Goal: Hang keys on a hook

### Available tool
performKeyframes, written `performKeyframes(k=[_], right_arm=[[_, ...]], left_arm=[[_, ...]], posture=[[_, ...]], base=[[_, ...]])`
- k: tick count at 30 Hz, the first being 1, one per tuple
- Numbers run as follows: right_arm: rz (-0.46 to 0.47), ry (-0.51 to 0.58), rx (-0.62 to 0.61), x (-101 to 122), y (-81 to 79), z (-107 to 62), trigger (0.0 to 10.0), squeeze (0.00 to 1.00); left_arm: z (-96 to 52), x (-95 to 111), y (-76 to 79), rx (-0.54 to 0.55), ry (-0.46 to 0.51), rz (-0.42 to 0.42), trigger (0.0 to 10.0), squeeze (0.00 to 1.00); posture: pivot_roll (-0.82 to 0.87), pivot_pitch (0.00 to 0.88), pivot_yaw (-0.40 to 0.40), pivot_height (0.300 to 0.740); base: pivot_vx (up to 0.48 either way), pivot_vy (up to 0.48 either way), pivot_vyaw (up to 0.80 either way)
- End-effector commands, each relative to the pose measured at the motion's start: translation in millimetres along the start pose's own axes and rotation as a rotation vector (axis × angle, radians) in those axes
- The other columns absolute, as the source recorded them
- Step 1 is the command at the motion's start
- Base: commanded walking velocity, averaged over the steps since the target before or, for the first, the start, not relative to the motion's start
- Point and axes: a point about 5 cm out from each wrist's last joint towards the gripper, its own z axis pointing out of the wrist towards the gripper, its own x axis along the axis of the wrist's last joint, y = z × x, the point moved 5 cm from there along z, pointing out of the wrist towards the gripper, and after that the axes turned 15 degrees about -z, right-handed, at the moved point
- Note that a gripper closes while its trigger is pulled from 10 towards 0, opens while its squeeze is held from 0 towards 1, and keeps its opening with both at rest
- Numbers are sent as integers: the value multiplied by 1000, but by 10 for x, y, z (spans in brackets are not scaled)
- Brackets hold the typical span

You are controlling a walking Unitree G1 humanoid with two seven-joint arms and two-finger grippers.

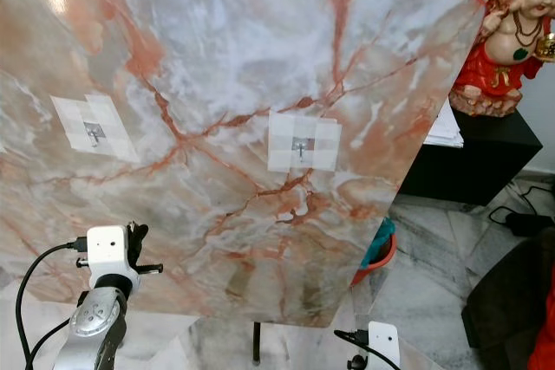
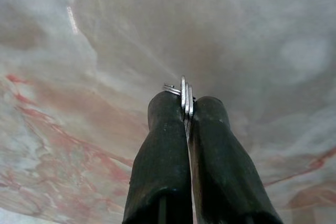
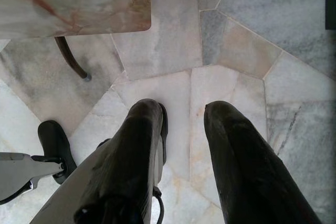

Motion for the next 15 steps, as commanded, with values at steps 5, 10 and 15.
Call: performKeyframes(k=[5,10,15], right_arm=[[11,-15,-13,-53,52,-8,10000,0],[10,-15,-15,-57,57,-9,10000,0],[10,-16,-15,-62,58,-9,10000,0]], left_arm=[[-19,2,48,-13,2,2,10000,0],[-25,3,45,-12,5,-1,10000,0],[-29,7,53,-17,8,-4,10000,0]], posture=[[-50,0,-59,740],[-51,0,-59,740],[-52,0,-60,740]], base=[[0,0,0],[0,0,0],[-152,0,0]])
